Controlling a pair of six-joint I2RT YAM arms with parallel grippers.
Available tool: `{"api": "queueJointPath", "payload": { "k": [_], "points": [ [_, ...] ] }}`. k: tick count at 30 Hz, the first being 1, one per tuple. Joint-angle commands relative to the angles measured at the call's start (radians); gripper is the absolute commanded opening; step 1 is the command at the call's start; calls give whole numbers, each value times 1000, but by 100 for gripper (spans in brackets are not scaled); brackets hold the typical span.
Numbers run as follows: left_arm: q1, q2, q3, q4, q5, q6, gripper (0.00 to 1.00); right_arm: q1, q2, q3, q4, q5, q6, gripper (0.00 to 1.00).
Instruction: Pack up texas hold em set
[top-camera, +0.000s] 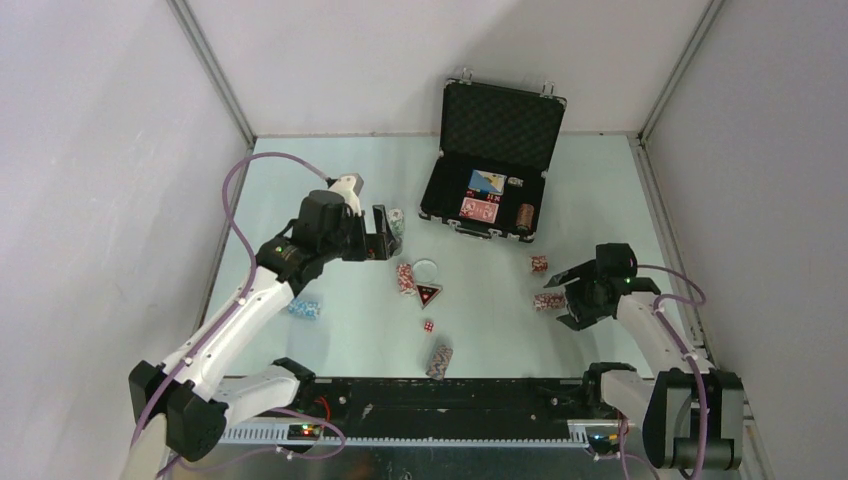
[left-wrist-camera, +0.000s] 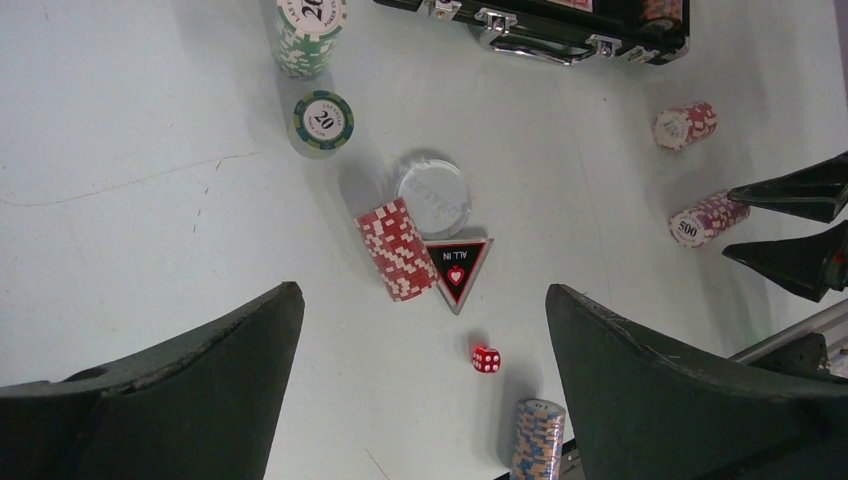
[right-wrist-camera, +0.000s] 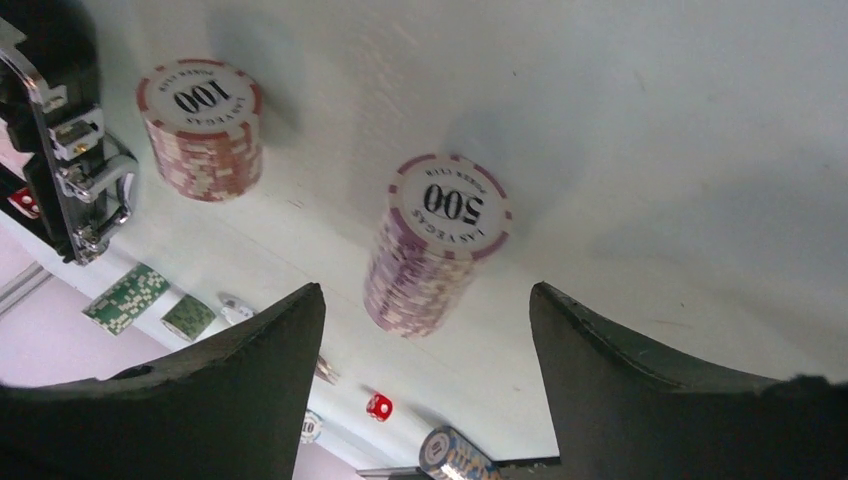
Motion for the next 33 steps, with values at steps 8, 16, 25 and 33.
{"api": "queueJointPath", "payload": {
  "k": [8,16,25,33],
  "points": [
    [-5,-5,39,25,19,-51,98,24,89,1,140,77,1,62],
    [-5,23,81,14,5,-43,98,14,141,1,195,66,-13,44],
    [-5,56,98,6,7,-30,98,-2,90,21,136,63,-109,21],
    [-5,55,95,3,-4,-25,98,-17,-13,105,16,83,-250,20]
  ]
}}
